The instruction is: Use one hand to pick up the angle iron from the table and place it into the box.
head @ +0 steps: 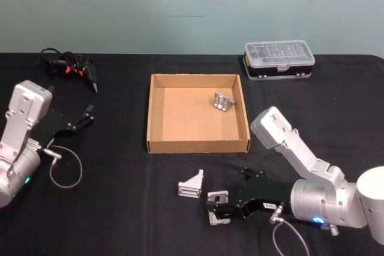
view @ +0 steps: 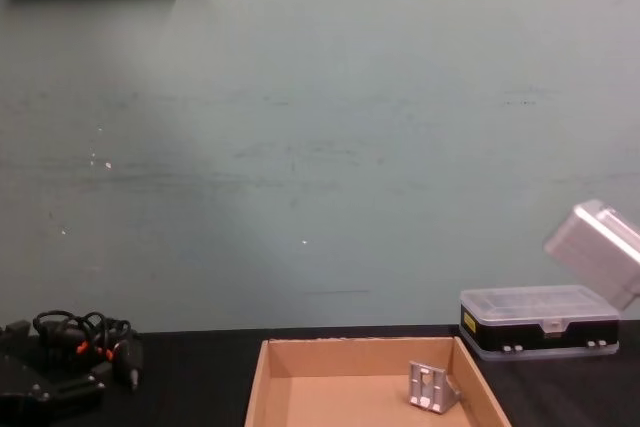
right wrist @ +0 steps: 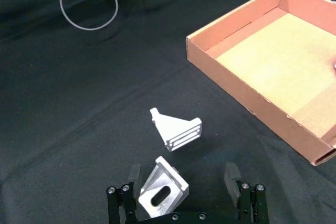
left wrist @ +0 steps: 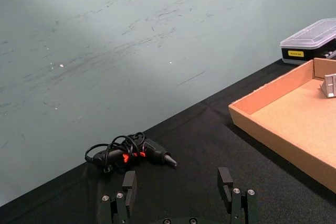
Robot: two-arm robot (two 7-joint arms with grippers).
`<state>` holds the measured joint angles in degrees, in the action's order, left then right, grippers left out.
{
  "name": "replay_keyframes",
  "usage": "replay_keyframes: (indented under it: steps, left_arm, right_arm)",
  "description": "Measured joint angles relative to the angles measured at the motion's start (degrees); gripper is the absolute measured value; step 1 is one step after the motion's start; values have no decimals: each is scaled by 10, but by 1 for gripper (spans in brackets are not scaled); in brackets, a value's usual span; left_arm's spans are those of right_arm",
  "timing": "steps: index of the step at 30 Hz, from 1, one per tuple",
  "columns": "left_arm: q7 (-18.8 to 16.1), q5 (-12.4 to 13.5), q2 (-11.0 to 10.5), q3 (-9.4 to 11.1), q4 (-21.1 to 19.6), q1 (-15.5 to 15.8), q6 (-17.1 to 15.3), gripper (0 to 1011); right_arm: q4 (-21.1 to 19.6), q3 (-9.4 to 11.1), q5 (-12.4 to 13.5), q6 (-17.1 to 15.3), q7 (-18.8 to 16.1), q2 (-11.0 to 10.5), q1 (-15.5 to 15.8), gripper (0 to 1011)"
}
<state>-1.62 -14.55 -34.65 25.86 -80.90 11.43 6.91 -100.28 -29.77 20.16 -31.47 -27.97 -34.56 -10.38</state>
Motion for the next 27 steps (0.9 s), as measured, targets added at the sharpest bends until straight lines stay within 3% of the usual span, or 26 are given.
replay_keyframes:
  steps: [20, 27]
  left_arm:
    - [0, 0, 0, 0, 0, 0, 0, 1011]
    - [0, 0, 0, 0, 0, 0, 0, 1011]
  right_arm:
    - [11, -8, 2, 4, 4, 6, -4, 990]
    - [10, -7, 2, 4, 4, 6, -4, 817]
